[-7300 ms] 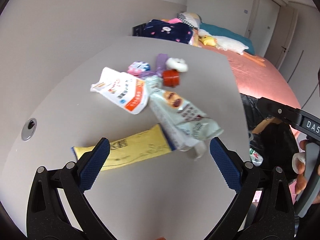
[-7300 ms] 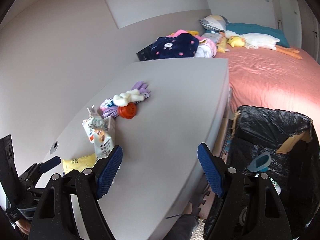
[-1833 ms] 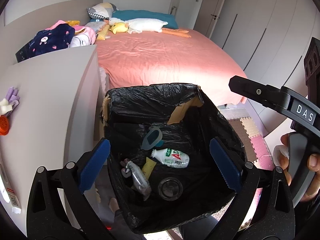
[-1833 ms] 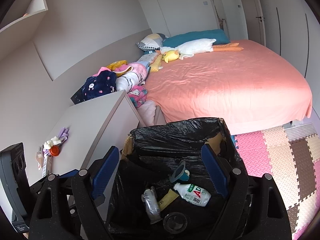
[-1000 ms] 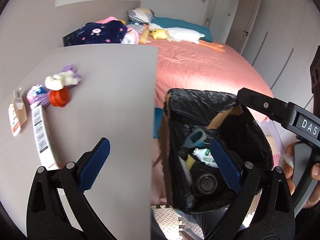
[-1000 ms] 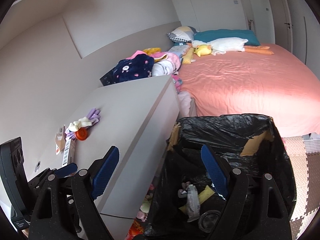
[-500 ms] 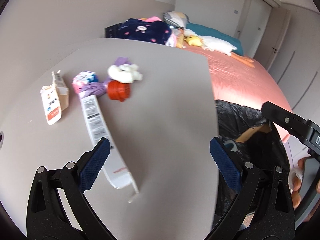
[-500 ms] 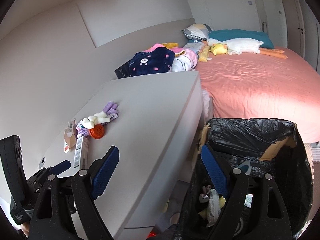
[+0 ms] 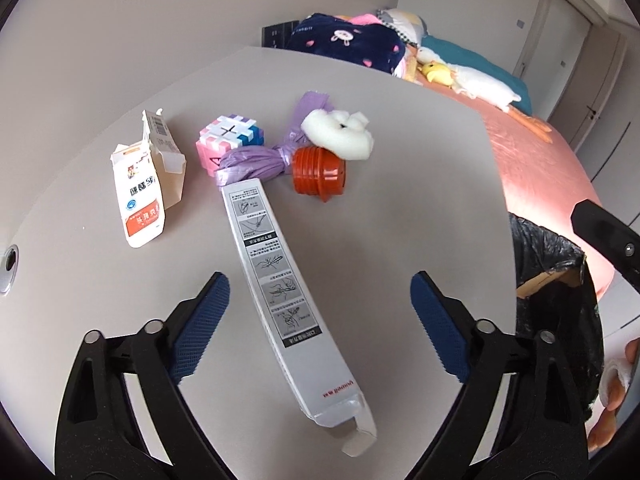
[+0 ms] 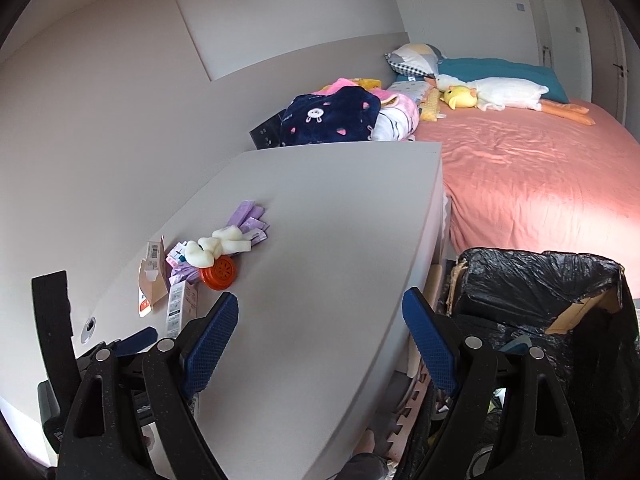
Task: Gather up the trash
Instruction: 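Grasp the white-grey strip package with the left gripper, then grasp the white foam piece with the right gripper while the left gripper holds the strip package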
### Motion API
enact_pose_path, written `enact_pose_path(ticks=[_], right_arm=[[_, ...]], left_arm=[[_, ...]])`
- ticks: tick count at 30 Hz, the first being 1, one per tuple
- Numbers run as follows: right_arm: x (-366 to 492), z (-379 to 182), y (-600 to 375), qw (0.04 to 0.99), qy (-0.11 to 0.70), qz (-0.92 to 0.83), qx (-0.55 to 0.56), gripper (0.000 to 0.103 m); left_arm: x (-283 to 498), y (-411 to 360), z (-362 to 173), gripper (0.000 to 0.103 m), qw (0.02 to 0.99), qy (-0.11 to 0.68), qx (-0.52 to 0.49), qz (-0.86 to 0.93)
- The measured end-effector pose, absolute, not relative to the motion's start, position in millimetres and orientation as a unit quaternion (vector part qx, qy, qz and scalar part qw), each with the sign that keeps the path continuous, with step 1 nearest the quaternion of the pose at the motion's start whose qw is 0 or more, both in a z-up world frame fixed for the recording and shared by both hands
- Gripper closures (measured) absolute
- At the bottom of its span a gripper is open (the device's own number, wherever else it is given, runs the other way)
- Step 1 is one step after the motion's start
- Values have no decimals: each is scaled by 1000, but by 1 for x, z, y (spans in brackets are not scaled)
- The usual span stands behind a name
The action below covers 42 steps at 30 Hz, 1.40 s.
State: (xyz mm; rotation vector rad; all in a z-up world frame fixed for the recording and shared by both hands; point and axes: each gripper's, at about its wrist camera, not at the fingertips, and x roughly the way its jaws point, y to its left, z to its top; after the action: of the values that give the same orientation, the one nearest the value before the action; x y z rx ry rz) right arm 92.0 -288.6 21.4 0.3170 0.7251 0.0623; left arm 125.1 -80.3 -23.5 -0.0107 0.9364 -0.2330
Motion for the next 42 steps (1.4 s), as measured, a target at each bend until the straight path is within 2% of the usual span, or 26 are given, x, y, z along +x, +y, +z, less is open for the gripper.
enact_pose_path(ticks=[6, 8, 15, 17, 26, 42], right_arm=[[102, 18, -282, 919, 359, 35, 161, 19], [105, 17, -280, 919, 359, 37, 161, 19], [116, 15, -264, 917, 366, 45, 153, 19], [120, 15, -260, 916, 368, 50, 151, 19], [146, 15, -232, 911, 373, 80, 156, 19], [196, 2, -185, 904, 390, 101, 145, 19]], left_arm=[[131, -80, -36, 41, 878, 468, 5, -102], [132, -78, -39, 52, 876, 472, 4, -101], [130, -67, -39, 63, 883, 461, 11, -93], [132, -59, -39, 75, 885, 458, -2, -87], [125, -34, -18, 76, 917, 390, -42, -75], [130, -25, -25, 76, 905, 409, -74, -90]])
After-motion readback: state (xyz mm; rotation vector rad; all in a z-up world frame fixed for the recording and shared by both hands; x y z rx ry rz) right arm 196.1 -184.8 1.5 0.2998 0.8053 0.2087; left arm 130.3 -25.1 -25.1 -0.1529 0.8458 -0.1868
